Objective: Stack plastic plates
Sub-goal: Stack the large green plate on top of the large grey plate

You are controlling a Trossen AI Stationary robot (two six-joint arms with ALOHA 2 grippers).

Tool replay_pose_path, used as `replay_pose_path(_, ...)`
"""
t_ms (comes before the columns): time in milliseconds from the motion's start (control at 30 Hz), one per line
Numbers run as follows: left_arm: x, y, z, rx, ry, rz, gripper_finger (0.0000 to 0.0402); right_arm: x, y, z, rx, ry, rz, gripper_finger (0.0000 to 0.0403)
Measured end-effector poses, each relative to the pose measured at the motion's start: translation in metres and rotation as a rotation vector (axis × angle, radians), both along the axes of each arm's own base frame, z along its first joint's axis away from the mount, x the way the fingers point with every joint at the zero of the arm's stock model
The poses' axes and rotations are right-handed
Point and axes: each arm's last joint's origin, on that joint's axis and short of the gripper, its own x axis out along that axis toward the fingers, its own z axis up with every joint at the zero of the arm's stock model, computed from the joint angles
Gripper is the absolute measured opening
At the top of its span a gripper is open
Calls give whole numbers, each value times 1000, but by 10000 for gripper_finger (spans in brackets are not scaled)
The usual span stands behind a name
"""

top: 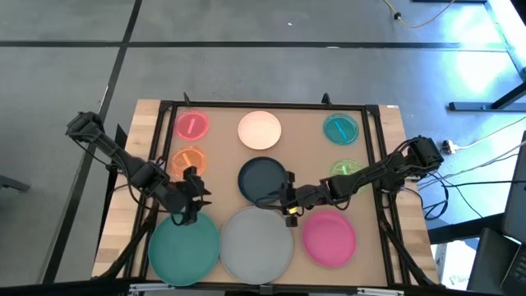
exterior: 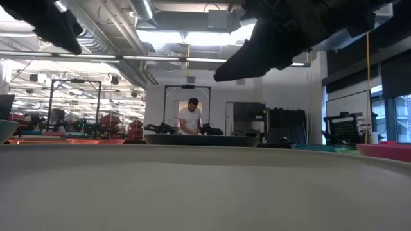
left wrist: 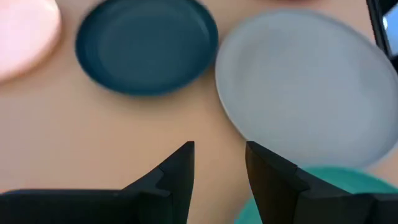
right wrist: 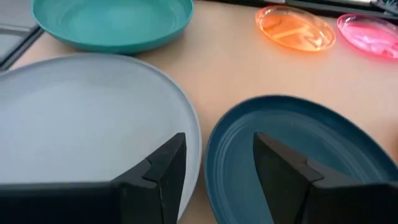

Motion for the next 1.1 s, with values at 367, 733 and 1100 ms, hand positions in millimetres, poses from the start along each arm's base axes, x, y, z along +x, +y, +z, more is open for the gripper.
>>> replay_pose_path(367, 1, -6, -2, 90, -125, 23, 136, 3, 1, 6, 1, -71, 10, 179)
replay_pose_path(733, -5, -5, -37, 113, -151, 36, 136, 26, 1, 16, -18, -111, 35, 179)
replay_pose_path(1100, -8, -4, -34, 193, -199, 77, 137, 97, 10, 7, 18, -53, 73, 179)
